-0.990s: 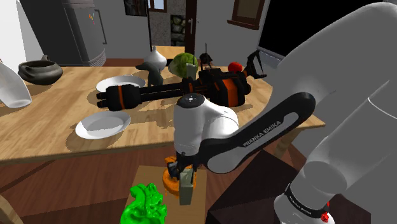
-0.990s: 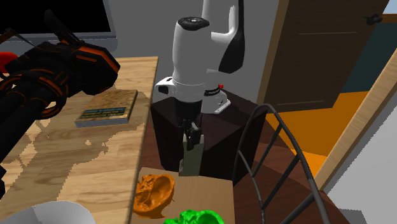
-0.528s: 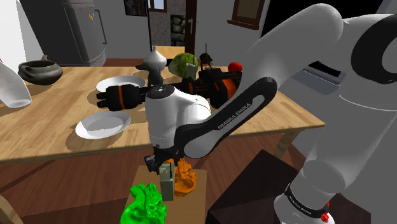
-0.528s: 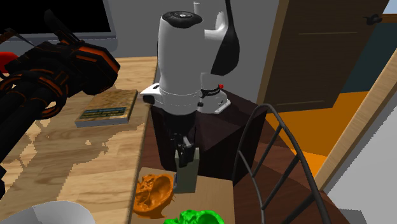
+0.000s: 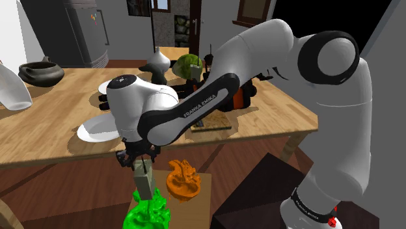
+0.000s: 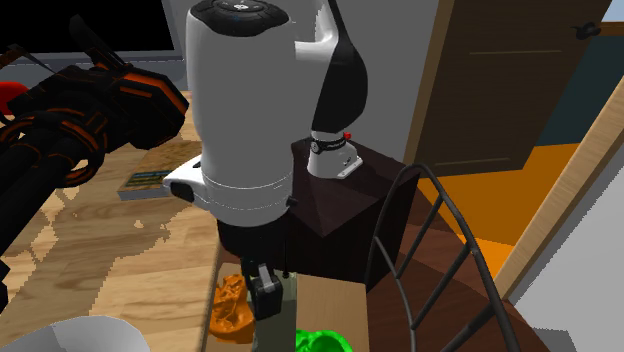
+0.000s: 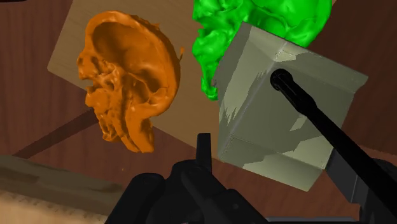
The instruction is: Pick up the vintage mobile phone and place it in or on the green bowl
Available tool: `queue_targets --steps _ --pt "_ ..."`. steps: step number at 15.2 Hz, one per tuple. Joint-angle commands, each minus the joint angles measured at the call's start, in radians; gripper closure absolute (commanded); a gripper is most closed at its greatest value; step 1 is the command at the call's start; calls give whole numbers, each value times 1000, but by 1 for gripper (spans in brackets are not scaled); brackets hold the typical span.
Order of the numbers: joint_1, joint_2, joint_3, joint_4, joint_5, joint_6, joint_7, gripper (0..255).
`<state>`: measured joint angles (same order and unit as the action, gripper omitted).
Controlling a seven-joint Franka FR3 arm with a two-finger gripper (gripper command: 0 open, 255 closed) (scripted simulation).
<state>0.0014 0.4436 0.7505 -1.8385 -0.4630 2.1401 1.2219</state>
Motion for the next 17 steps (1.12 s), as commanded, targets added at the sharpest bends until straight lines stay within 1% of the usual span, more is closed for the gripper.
queue_targets --steps 1,17 --pt "22 35 -14 33 -21 -6 11 255" --pt "77 163 -94 -1 -135 132 90 255"
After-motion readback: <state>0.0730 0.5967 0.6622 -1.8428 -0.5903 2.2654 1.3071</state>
